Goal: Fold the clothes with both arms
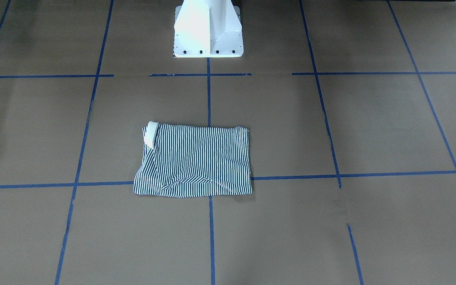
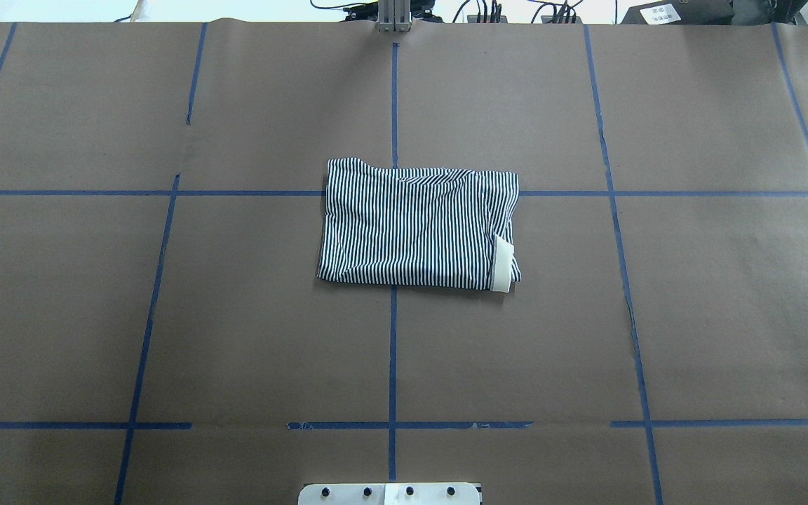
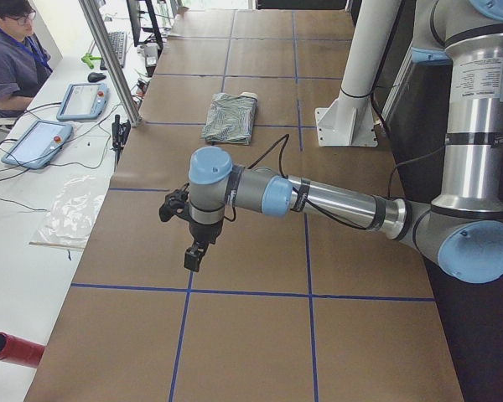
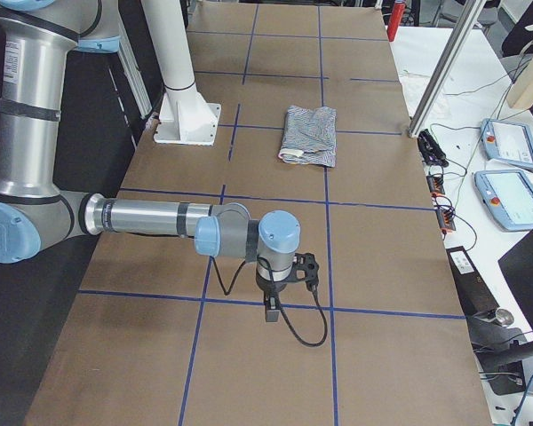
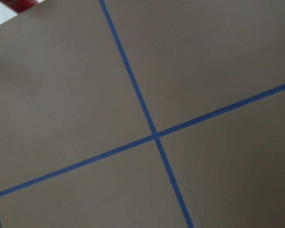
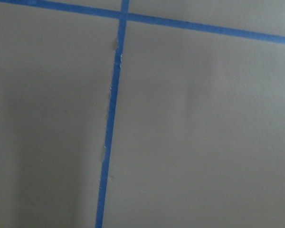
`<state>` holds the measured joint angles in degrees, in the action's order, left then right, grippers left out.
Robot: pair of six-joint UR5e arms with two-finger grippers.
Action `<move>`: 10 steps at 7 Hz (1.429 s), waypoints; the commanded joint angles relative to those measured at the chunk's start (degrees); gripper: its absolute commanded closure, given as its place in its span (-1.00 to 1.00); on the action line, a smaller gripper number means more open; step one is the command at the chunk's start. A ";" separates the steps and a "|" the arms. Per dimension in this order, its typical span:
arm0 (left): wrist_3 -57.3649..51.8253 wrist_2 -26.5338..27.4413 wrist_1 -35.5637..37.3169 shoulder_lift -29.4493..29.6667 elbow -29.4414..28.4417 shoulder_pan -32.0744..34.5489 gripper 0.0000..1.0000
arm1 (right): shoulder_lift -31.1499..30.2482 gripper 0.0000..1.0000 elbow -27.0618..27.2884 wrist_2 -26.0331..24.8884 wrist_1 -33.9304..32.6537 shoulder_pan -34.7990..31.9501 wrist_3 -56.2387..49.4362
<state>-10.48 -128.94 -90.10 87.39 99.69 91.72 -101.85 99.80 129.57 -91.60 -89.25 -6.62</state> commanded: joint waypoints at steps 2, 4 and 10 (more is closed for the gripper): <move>0.37 -8.79 -0.52 -5.39 -3.45 1.54 -1.00 | -1.16 -1.00 -0.48 2.45 0.10 -1.63 -0.50; -0.15 -8.17 -1.83 -5.21 -3.01 1.36 -1.00 | -1.34 -1.00 -0.74 2.09 0.36 -1.63 -0.59; 0.46 -7.91 -10.37 -5.47 -5.65 0.92 -1.00 | -1.42 -1.00 -0.92 2.44 0.19 -1.63 -0.24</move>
<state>-10.07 -137.06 -100.91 81.99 93.75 92.85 -103.20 98.91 131.94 -91.37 -90.88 -6.89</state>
